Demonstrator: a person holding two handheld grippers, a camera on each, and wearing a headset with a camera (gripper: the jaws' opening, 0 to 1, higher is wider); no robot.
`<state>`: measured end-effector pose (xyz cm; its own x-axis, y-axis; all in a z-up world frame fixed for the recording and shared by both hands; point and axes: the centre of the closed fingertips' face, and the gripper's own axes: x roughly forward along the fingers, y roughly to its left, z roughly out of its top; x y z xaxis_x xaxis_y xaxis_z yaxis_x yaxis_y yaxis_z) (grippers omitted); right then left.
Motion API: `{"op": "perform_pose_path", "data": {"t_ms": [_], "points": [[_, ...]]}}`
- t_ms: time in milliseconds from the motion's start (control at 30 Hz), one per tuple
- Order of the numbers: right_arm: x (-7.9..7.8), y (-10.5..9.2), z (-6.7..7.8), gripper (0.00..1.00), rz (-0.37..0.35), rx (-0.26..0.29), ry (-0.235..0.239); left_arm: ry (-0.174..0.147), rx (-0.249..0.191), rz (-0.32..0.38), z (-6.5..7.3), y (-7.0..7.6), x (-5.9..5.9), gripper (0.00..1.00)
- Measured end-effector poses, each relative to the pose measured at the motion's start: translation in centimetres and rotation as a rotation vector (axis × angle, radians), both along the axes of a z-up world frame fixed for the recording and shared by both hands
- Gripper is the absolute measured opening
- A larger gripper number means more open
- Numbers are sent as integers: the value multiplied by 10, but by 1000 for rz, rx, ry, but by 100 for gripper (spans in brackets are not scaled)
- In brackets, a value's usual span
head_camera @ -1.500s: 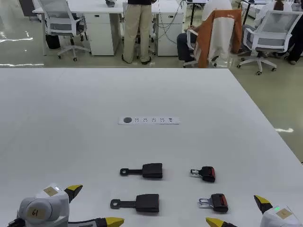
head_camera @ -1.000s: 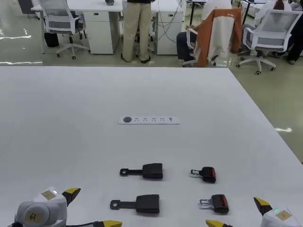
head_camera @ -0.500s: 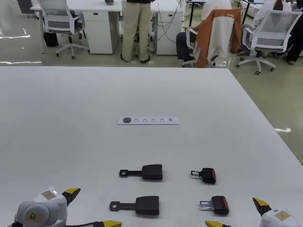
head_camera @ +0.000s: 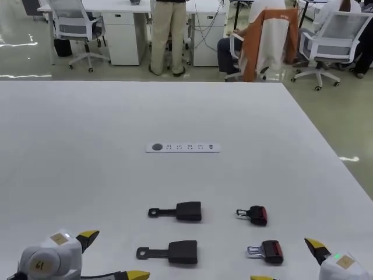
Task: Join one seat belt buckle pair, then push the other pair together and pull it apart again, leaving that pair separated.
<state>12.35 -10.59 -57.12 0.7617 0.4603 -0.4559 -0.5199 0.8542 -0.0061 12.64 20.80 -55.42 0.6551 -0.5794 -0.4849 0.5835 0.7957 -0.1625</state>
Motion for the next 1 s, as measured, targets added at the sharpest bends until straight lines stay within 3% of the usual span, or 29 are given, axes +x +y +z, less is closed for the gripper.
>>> {"op": "perform_pose_path", "data": {"t_ms": [233,700,1000], "points": [[0,6,3,100,93,-20,-19,4,3,-9,1,0,-3,100],[2,0,-5,98,48,31,7,9,-4,-22,1,-4,-3,100],[2,0,-4,98,35,41,20,19,-9,-40,-2,-15,1,100]]}}
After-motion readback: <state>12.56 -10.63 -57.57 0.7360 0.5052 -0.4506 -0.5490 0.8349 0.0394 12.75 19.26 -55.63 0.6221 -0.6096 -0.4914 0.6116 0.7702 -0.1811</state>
